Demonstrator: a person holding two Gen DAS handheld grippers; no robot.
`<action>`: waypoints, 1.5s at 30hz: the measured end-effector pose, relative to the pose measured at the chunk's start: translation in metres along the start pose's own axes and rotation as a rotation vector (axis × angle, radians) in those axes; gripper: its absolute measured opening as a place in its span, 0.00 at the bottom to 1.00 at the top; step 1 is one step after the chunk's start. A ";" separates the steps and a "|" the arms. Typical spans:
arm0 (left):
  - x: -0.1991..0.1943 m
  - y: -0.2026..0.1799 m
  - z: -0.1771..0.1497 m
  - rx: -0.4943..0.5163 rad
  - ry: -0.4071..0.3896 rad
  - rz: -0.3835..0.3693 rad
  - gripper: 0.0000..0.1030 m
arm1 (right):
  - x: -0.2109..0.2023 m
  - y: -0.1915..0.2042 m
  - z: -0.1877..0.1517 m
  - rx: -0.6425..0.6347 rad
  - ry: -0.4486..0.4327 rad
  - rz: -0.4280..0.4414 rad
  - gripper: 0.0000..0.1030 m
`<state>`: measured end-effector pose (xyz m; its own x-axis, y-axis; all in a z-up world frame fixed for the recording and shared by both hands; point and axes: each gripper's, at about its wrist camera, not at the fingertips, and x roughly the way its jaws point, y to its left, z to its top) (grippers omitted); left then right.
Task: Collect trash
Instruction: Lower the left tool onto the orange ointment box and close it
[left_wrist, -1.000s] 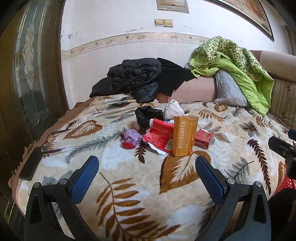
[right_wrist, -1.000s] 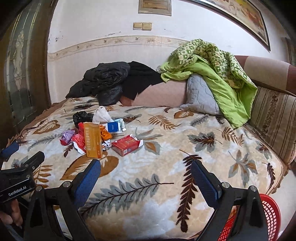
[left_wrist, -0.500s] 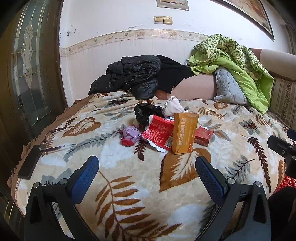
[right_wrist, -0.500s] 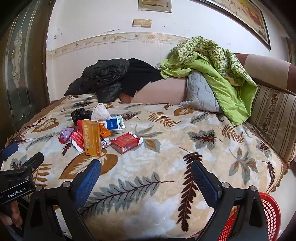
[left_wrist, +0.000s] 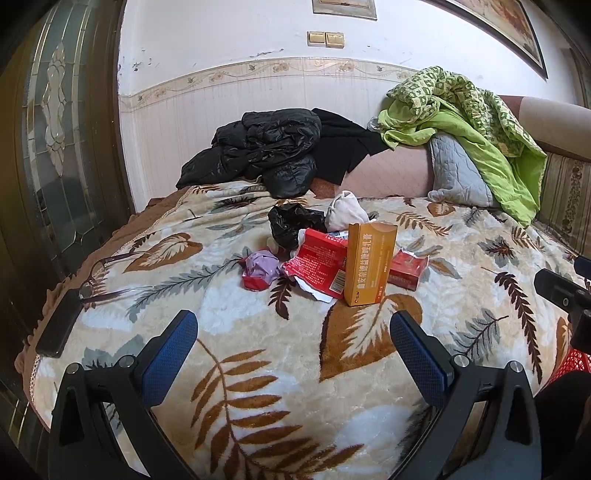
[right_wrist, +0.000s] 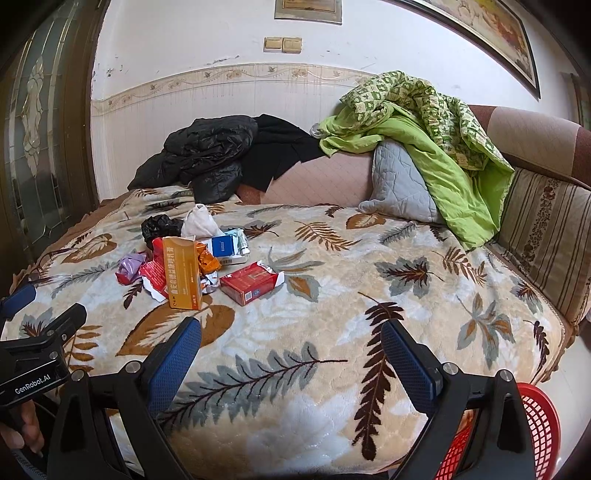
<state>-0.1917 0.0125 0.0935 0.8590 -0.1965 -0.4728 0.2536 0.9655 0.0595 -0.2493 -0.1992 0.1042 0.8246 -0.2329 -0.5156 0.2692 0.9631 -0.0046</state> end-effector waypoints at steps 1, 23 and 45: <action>0.000 0.000 0.000 -0.001 0.000 -0.001 1.00 | 0.000 0.000 0.000 0.000 0.000 0.001 0.96; -0.001 -0.002 0.001 0.000 0.002 -0.001 1.00 | -0.001 -0.002 -0.001 0.002 0.003 0.003 0.96; 0.135 -0.066 0.039 0.018 0.224 -0.071 0.81 | 0.017 -0.036 0.000 0.196 0.092 0.087 0.96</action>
<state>-0.0756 -0.0847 0.0601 0.7193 -0.2190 -0.6593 0.3195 0.9470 0.0341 -0.2449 -0.2380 0.0950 0.8026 -0.1283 -0.5826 0.2980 0.9322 0.2052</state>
